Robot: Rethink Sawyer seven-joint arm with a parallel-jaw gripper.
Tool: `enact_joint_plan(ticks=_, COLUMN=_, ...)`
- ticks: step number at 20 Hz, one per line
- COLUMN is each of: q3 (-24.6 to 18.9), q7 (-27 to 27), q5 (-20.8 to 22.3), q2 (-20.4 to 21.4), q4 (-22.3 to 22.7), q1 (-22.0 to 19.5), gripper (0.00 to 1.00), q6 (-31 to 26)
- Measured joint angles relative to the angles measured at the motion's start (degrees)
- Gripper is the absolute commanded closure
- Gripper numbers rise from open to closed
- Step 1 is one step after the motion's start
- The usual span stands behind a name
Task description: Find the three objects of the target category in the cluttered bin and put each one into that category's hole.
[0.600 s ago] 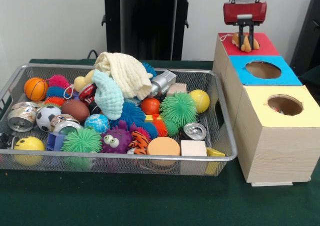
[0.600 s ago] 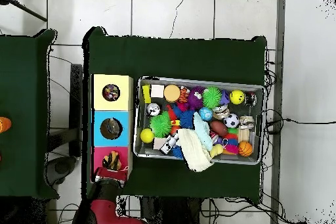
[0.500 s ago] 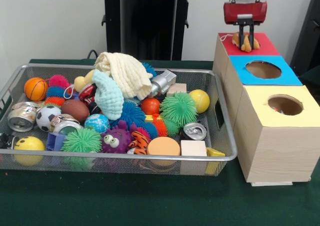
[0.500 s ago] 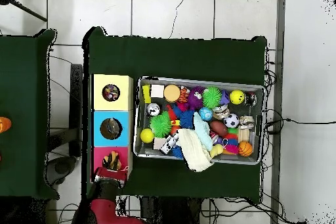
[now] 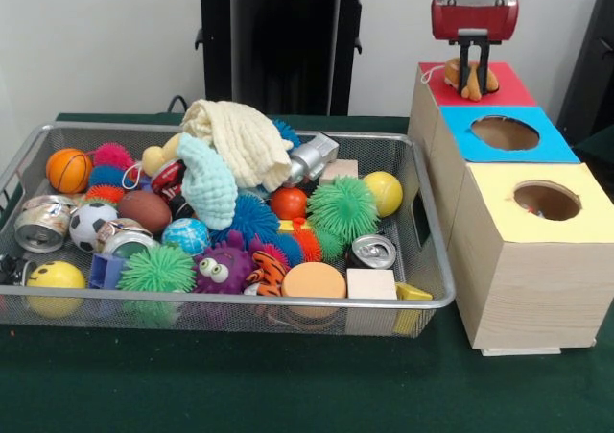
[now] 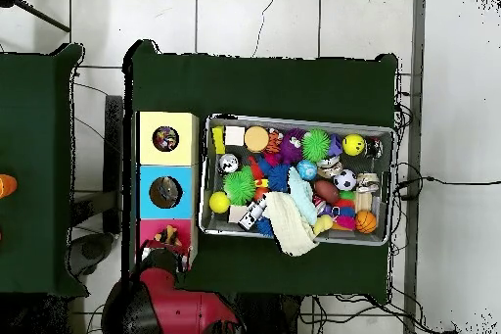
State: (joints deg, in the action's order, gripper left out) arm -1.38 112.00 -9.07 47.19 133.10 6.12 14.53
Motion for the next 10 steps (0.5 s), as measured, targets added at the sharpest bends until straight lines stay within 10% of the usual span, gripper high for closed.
enact_joint_plan(ticks=10, q3=1.2, q7=0.0, q5=4.8, q2=0.1, q4=-3.6, q1=0.4, gripper=1.00, q6=-6.4)
